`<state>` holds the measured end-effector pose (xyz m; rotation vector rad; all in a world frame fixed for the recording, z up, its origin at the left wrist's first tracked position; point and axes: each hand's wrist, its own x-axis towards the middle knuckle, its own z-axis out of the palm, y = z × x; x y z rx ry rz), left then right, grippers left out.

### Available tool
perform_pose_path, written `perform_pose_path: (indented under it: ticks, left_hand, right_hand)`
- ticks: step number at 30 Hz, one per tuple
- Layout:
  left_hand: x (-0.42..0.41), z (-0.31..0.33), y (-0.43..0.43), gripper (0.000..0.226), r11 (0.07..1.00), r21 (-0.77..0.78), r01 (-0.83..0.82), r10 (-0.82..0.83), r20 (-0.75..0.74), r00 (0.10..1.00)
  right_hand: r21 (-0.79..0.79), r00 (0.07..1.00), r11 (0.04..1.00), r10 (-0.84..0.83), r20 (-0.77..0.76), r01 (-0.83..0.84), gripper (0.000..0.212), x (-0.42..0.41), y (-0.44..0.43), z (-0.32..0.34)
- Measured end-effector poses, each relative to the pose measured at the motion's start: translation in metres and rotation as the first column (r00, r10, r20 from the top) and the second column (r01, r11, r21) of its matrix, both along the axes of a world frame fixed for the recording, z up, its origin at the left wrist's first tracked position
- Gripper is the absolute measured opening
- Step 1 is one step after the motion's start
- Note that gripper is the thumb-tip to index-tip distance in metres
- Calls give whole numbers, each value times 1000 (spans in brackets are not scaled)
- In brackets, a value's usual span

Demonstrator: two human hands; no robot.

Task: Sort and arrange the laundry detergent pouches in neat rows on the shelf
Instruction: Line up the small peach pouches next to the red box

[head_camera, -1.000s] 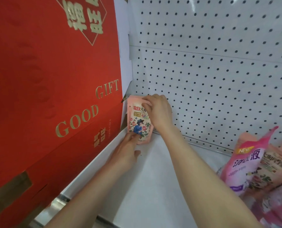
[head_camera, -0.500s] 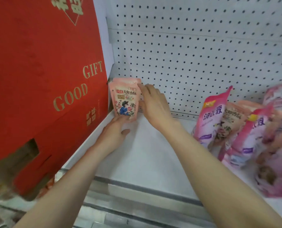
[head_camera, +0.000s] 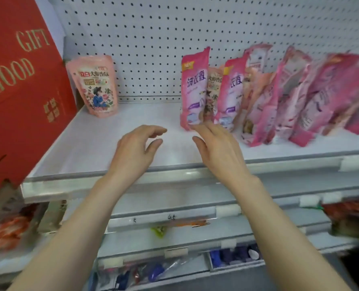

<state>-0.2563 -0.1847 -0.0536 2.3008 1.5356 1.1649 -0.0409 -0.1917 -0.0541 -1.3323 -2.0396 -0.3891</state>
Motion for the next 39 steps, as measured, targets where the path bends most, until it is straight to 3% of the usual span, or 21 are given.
perform_pose_path:
  ticks: [8, 13, 22, 30, 35, 39]
  left_hand:
    - [99, -1, -22, 24, 983, 2, 181, -180, -105, 978]
    - [183, -6, -34, 23, 959, 6, 284, -283, -71, 956]
    - [374, -24, -56, 25, 920, 3, 393, -393, 29, 919]
    - [482, -16, -35, 51, 956, 9, 294, -294, 84, 952]
    - [516, -7, 18, 71, 993, -75, 96, -84, 149, 985]
    - [529, -14, 51, 70, 987, -106, 120, -96, 202, 975]
  right_hand:
    - [-17, 972, 976, -217, -89, 216, 29, 108, -42, -20]
    - [-49, 945, 959, -282, -168, 278, 26, 192, -67, -31]
    - [-81, 908, 911, -410, -86, 404, 27, 384, -113, -35]
    - [-111, 911, 916, -396, -117, 385, 27, 490, -97, -21]
    - [-97, 919, 939, -344, -193, 331, 26, 504, -56, -8]
    - [-97, 930, 958, -284, -235, 268, 27, 493, -16, 5]
